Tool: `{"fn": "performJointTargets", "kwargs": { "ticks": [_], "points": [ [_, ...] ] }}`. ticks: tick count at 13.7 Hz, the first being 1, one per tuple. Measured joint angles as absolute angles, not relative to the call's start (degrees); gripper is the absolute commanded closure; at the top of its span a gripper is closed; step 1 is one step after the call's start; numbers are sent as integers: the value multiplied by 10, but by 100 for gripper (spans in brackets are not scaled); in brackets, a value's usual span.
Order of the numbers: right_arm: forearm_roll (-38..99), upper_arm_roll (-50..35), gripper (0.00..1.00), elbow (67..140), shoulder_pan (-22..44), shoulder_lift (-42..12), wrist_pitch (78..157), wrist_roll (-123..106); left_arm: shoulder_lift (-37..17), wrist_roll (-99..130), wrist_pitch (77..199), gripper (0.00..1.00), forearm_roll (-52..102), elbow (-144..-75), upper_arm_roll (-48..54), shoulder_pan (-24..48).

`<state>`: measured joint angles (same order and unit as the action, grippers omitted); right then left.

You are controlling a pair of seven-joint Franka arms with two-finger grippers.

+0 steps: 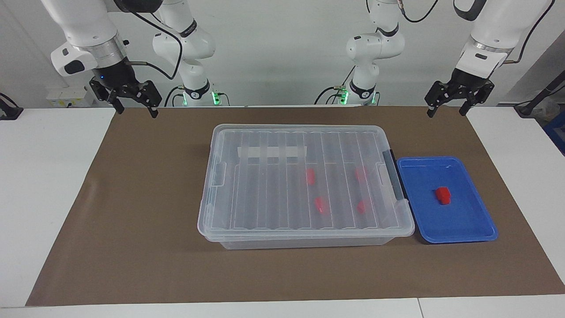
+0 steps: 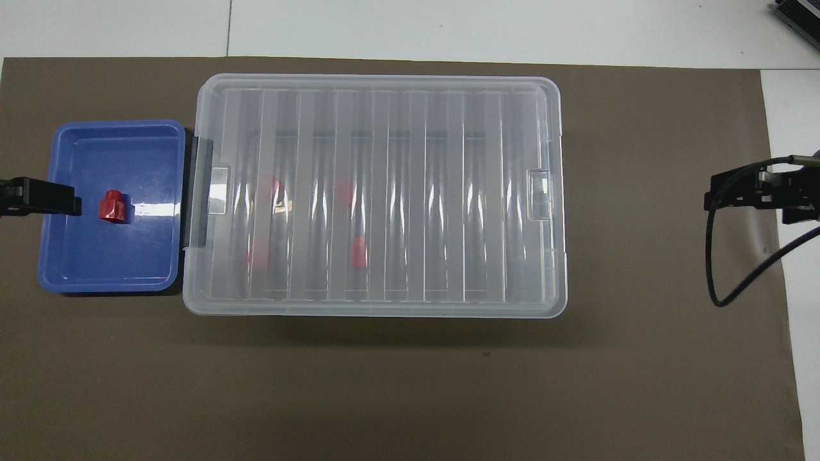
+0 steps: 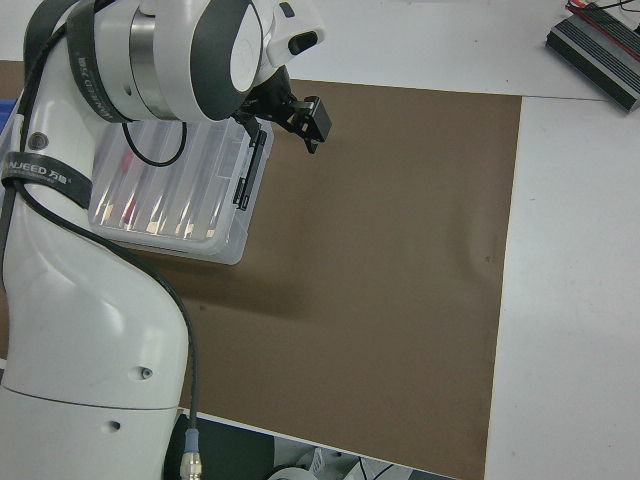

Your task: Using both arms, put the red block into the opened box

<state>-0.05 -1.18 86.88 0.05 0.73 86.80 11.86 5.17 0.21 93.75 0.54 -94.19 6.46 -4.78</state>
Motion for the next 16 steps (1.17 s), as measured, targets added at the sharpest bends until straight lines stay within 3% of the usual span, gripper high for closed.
{"fn": "performJointTargets", "kwargs": {
  "ticks": [9,16],
  "points": [
    [0,-12,0,870,1,7,871,119,52,2,937,0,5,-942,65,-48],
    [0,-15,0,941,38,2,993,135,52,2,937,0,5,-942,65,-48]
  ]
}}
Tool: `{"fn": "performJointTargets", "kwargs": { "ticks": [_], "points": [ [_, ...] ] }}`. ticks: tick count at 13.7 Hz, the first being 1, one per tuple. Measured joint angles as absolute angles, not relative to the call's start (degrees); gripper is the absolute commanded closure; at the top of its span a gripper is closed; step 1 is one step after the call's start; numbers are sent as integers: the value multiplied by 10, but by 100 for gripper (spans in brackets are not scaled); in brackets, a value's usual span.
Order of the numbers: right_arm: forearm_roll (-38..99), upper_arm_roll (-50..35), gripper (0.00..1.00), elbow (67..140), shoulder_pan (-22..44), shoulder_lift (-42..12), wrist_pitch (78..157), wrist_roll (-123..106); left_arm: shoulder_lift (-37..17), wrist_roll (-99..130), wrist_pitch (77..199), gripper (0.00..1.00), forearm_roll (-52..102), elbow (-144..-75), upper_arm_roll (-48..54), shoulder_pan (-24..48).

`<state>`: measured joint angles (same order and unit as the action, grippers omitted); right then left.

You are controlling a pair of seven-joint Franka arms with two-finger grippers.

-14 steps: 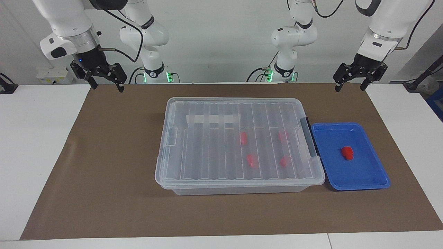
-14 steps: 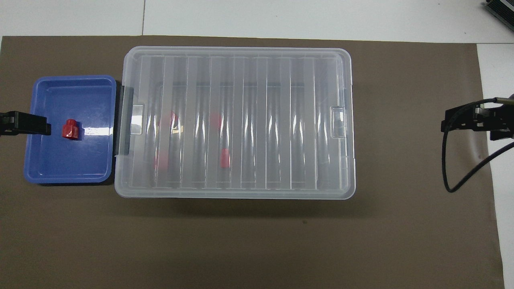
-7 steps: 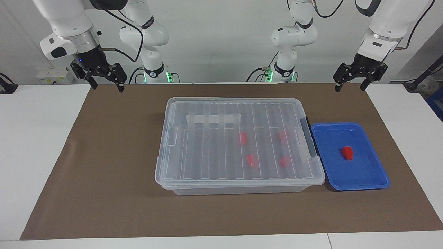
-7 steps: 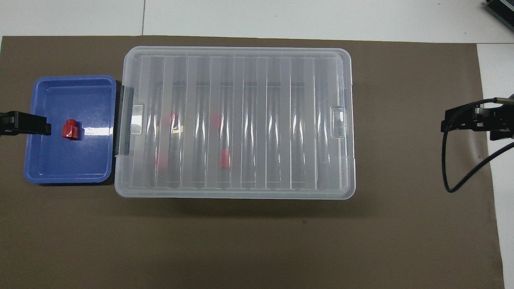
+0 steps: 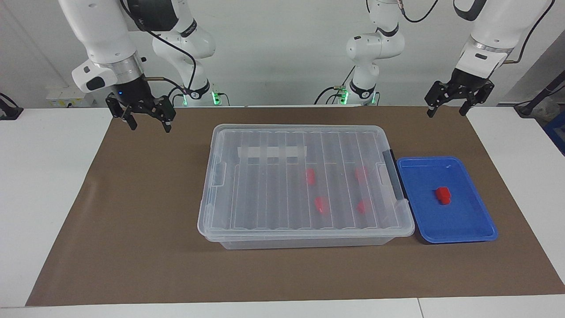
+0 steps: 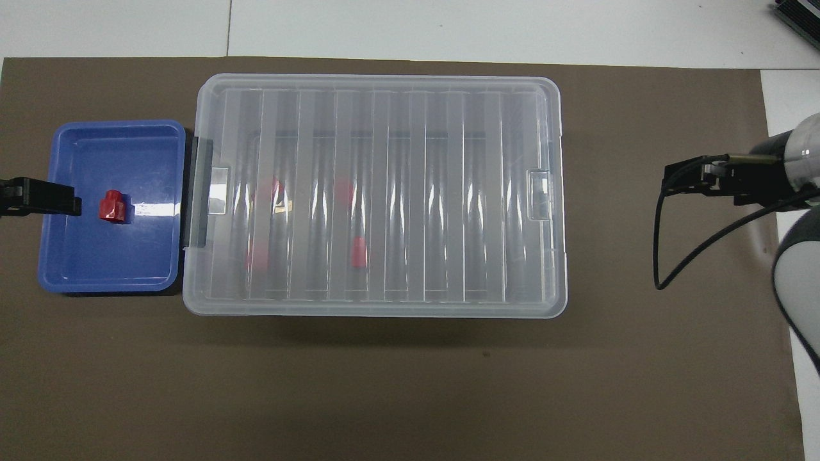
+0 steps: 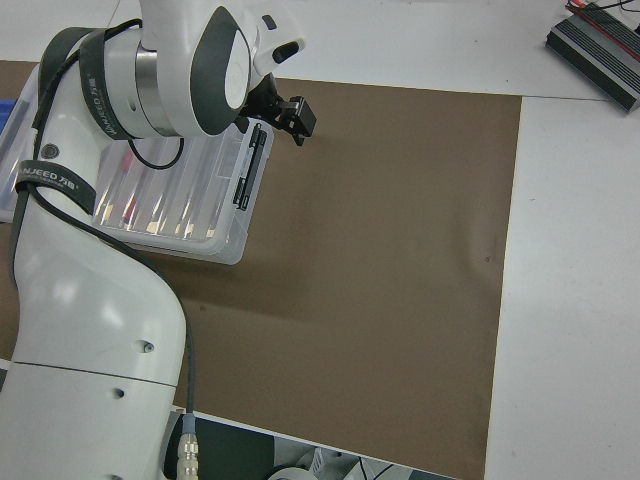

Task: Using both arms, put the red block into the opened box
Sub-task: 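Reach the right gripper to the near end of the clear lid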

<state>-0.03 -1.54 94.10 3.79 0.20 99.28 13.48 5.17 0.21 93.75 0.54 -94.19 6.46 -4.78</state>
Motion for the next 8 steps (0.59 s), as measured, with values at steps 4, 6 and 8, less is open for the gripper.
{"fn": "performJointTargets", "kwargs": {
  "ticks": [4,6,8],
  "points": [
    [0,-16,0,957,68,-33,1049,153,52,2,937,0,5,-942,65,-48],
    [0,-16,0,959,79,-55,1076,168,52,2,937,0,5,-942,65,-48],
    [-1,-16,0,961,89,-77,1095,183,52,2,937,0,5,-942,65,-48]
  ]
}}
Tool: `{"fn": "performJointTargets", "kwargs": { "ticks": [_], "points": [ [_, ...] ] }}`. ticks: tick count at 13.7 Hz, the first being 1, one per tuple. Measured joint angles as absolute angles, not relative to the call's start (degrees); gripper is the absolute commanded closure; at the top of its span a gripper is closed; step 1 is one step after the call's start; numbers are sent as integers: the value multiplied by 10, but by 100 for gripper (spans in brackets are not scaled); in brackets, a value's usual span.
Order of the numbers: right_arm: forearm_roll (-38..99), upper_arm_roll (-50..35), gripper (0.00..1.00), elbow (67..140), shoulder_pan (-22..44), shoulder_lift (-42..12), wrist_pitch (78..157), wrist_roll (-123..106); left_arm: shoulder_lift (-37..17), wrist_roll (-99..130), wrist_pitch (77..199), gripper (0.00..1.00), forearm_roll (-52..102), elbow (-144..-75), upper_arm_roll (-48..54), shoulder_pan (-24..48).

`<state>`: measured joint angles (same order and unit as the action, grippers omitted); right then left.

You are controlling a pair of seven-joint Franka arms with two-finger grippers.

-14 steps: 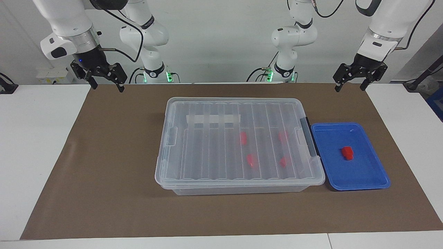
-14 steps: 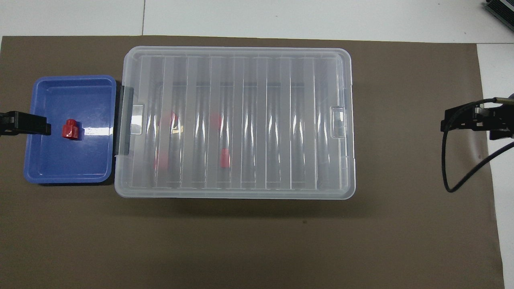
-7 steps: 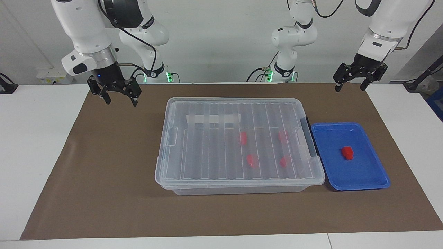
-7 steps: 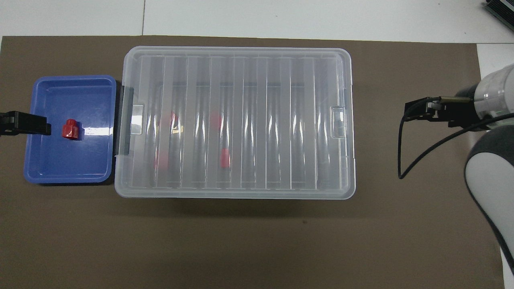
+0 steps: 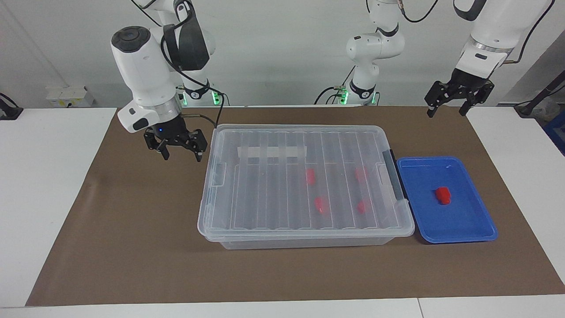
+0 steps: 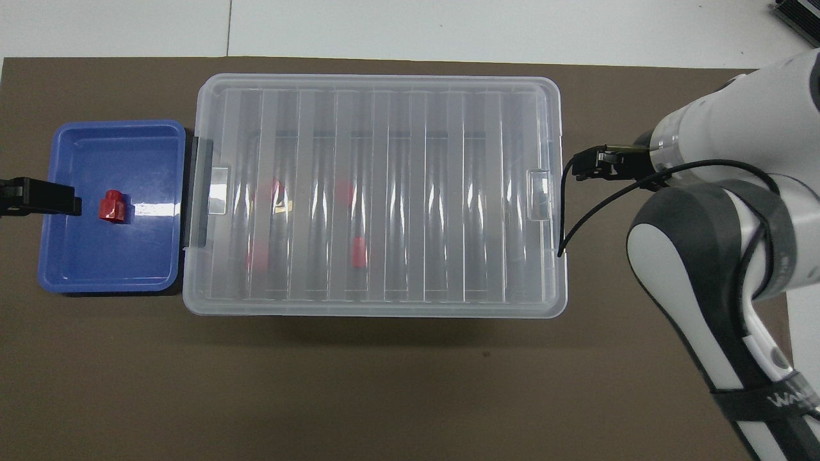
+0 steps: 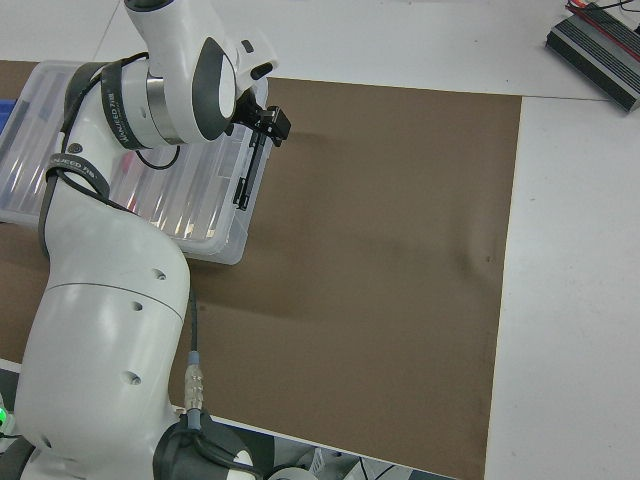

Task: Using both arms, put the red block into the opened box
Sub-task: 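Reach the right gripper to the near end of the clear lid, then slide the clear lid away from the blue tray with the right gripper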

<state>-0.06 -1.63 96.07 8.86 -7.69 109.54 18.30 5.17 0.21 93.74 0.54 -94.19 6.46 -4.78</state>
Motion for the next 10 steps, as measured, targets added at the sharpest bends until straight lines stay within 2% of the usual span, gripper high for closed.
{"fn": "performJointTargets", "kwargs": {
  "ticks": [3,10],
  "points": [
    [-1,-16,0,975,95,-99,1130,189,52,2,937,0,5,-942,65,-48],
    [-1,-16,0,1016,114,-96,1153,189,52,2,937,0,5,-942,65,-48]
  ]
}}
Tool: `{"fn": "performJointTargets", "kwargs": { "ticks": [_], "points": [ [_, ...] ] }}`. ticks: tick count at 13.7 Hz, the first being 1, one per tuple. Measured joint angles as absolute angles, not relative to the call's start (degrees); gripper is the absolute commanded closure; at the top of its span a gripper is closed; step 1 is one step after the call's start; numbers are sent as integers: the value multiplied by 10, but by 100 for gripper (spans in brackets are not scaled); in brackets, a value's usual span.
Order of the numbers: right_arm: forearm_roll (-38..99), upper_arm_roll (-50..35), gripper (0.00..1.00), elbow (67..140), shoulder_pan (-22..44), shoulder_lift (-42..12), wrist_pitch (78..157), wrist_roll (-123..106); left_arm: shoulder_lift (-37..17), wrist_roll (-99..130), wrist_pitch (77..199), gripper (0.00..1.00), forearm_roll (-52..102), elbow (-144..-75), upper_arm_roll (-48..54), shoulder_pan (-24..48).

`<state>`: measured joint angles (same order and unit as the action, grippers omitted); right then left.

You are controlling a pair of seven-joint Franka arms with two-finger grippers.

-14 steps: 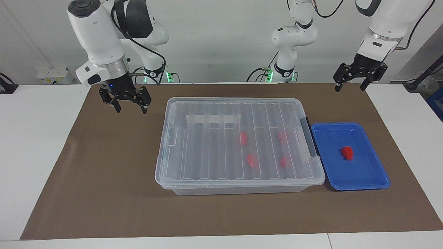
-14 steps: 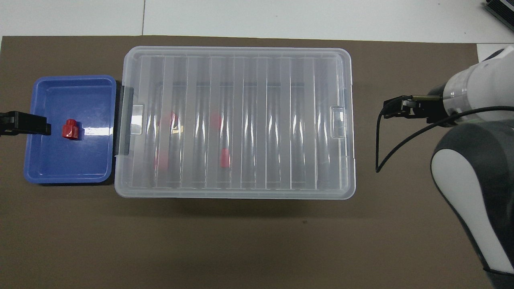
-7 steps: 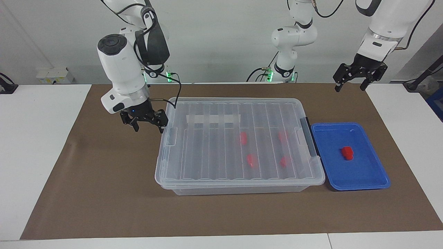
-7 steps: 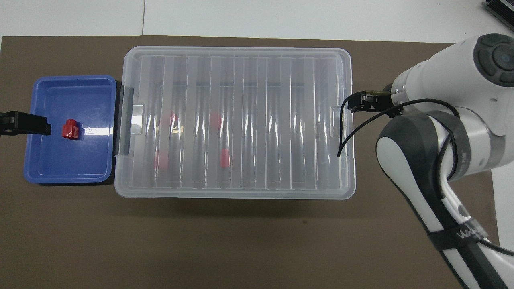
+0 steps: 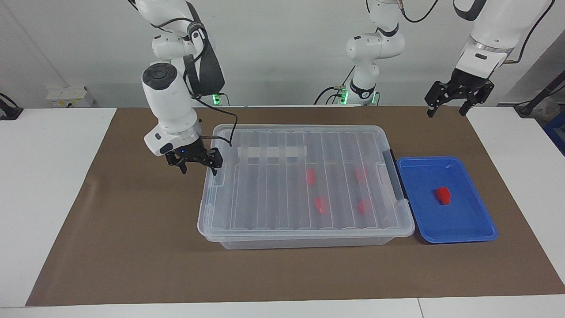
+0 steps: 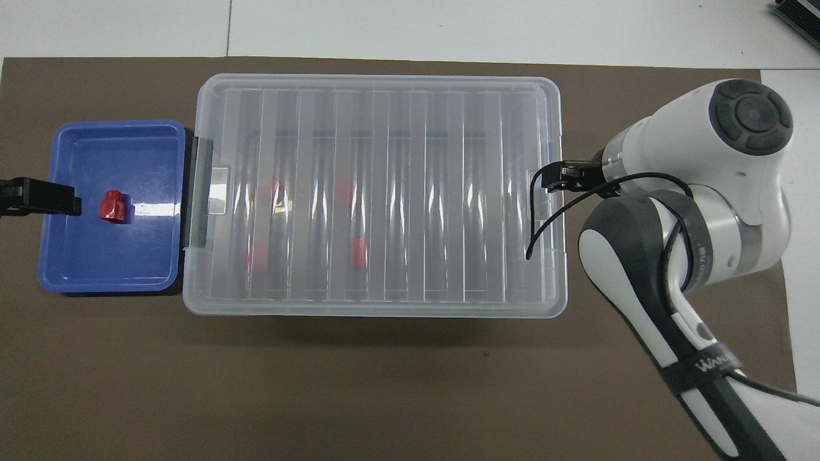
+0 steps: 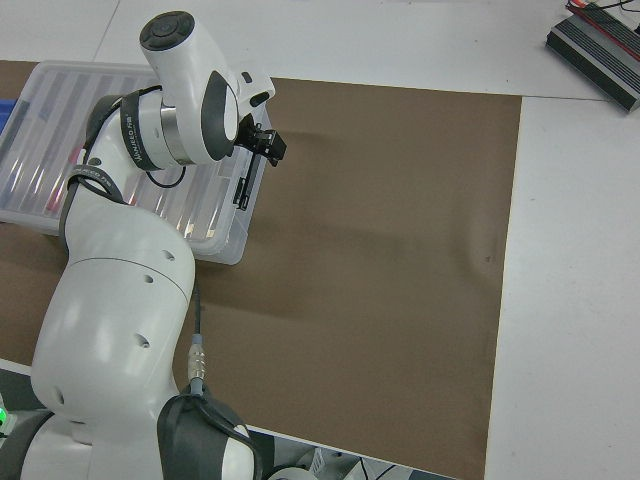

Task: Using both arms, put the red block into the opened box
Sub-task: 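Slide the clear lid away from the blue tray with the right gripper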

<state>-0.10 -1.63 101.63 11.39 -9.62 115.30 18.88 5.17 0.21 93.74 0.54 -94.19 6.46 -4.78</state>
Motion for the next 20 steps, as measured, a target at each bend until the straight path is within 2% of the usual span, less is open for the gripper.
{"fn": "performJointTargets", "kwargs": {
  "ticks": [12,20],
  "points": [
    [-71,-14,0,1029,115,-90,1140,189,52,2,937,0,5,-942,65,-48],
    [-91,-10,0,1034,61,-87,1122,37,52,2,934,0,5,-942,65,-48]
  ]
}}
